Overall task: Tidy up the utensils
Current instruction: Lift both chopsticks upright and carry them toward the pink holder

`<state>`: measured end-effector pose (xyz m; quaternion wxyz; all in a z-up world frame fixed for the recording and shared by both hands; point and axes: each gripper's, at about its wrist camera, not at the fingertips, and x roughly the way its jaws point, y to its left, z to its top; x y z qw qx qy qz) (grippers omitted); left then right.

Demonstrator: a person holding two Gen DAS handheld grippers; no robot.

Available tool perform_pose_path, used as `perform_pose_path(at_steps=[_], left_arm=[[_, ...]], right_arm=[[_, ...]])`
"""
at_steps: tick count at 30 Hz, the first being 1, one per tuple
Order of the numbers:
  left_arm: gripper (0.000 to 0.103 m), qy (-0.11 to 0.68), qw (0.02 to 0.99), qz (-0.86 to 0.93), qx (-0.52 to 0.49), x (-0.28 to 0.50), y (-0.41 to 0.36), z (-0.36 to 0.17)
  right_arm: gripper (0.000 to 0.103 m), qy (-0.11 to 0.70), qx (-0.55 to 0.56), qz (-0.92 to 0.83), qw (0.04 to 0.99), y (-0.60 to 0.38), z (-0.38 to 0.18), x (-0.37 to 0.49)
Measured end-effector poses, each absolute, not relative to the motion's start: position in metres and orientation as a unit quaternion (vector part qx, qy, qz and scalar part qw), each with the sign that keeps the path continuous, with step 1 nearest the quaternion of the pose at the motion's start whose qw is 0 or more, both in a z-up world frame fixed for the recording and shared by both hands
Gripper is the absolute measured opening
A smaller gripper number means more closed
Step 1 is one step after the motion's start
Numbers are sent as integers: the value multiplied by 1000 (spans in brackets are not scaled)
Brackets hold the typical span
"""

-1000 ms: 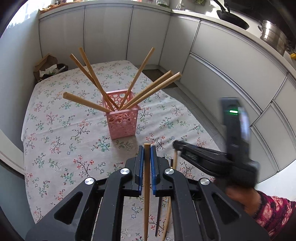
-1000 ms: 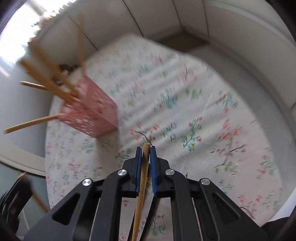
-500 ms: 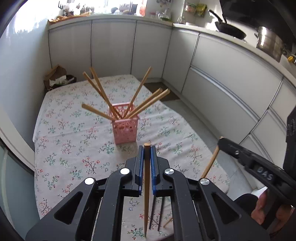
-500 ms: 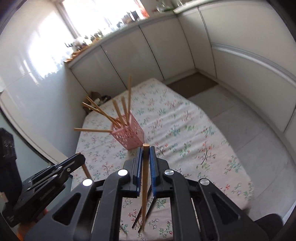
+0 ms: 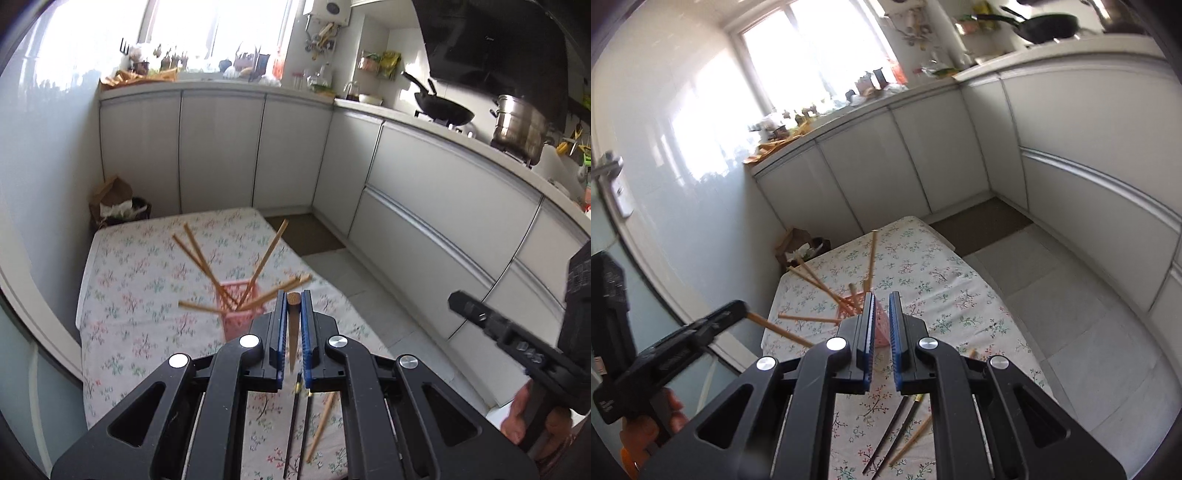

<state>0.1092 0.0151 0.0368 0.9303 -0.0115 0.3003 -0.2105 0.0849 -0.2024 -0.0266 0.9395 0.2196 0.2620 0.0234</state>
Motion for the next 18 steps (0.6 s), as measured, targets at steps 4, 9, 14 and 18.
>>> perform_pose_path(at_steps=[4,9,14,18], left_arm=[[6,280,936,-211,-19,104,19,48],[6,280,934,-218,-27,102,22,43],[6,287,932,-221,-23,107,29,35],[6,292,930,-221,-23,111,33,32]], right_arm=[[34,415,241,-15,877,-224,-97,145],[35,535,244,-78,805,-227,-196,214],[35,585,224,-114,771,-207,-243,261],[39,581,189,-138,780,-184,-244,274]])
